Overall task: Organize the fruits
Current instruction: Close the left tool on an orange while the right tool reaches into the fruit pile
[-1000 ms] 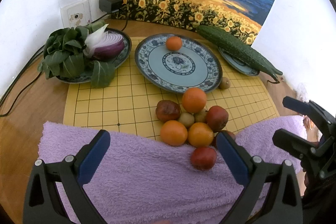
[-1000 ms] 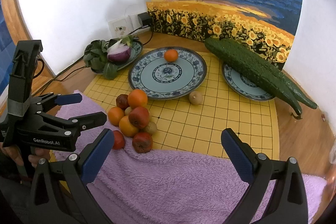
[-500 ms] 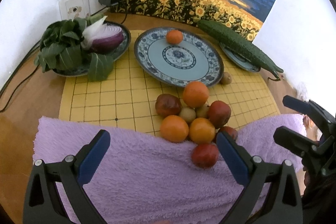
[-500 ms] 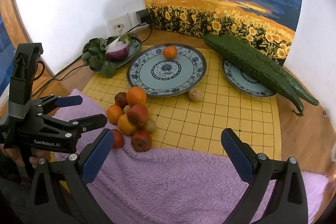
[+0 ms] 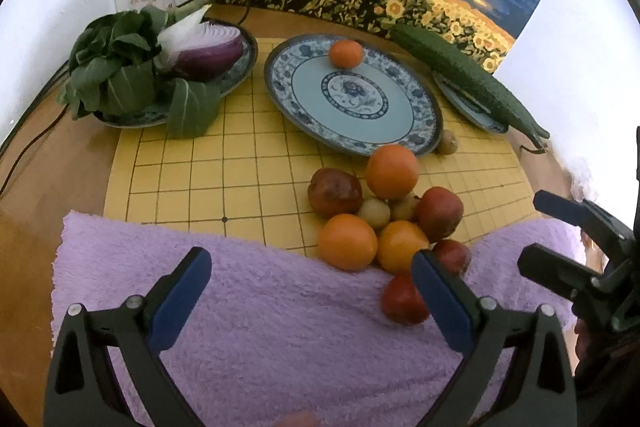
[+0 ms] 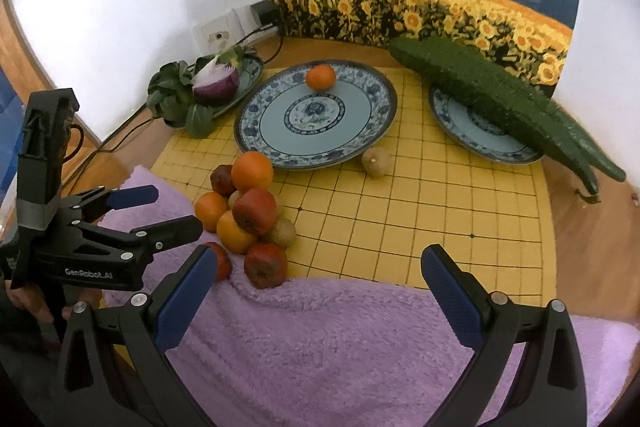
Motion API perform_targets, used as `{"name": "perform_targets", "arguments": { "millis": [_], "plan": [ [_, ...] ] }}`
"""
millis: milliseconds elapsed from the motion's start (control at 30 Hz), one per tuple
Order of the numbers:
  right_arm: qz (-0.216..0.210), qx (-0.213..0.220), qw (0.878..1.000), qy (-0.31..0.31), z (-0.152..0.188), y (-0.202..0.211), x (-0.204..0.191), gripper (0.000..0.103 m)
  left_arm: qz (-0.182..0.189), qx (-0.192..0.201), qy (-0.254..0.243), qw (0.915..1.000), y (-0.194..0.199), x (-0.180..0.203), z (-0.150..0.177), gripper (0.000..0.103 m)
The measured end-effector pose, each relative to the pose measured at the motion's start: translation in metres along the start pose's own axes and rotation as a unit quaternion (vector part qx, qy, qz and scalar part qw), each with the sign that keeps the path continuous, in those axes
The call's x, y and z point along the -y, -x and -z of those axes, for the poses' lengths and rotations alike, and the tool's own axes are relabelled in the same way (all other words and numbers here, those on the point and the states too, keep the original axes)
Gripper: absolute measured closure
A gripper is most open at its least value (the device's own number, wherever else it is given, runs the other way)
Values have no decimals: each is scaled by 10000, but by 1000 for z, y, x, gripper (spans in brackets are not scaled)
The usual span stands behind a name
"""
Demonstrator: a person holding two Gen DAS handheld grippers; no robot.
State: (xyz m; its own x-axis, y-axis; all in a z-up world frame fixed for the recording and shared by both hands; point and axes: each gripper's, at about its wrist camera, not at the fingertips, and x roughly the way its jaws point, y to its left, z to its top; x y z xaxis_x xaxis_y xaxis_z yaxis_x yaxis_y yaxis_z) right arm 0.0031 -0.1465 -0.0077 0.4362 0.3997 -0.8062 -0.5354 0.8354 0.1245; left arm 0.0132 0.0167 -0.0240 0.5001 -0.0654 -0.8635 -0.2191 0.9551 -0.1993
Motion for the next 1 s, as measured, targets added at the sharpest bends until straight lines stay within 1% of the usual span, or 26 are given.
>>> {"name": "perform_targets", "arguments": {
  "millis": [100,267,367,400,467,533,600,733,767,833,967,1000],
  "plan": [
    [-82,-22,10000,18,-3,-6,-2,0,37,-54,-4,10000,-4,-2,-4,5],
    [-174,-57,9998,69,-9,-14,-3,0,127,-145,31,9998,-12,-5,-10,5],
    [-236,-115,9996,101,-12,-20,-3,0,227,-193,72,9995,-17,-9,-13,8],
    [-258,-126,9995,109,-13,-21,-3,0,264,-197,108,9994,-18,-11,-14,11],
    [-386,-145,9991,119,-15,-24,-2,4,249,-233,139,9993,-20,-13,-17,16],
    [-518,-150,9985,130,-18,-26,-3,8,273,-259,146,9992,-21,-14,-19,16],
    [-637,-155,9977,162,-21,-28,-5,18,329,-317,174,9988,-22,-15,-21,19],
    [-845,-206,9960,207,-25,-34,-11,21,472,-426,122,9979,-22,-12,-21,24],
    [-909,-224,9954,187,-26,-36,-12,22,495,-445,110,9977,-22,-12,-21,26],
    [-1023,-254,9944,97,-26,-39,-11,22,567,-477,104,9972,-21,-11,-20,34],
    [-1223,-432,9910,-341,-24,-44,0,22,896,-581,202,9941,-23,-9,-19,60],
    [-1286,-467,9895,-464,-23,-44,4,24,912,-605,209,9938,-23,-8,-19,67]
  ]
}}
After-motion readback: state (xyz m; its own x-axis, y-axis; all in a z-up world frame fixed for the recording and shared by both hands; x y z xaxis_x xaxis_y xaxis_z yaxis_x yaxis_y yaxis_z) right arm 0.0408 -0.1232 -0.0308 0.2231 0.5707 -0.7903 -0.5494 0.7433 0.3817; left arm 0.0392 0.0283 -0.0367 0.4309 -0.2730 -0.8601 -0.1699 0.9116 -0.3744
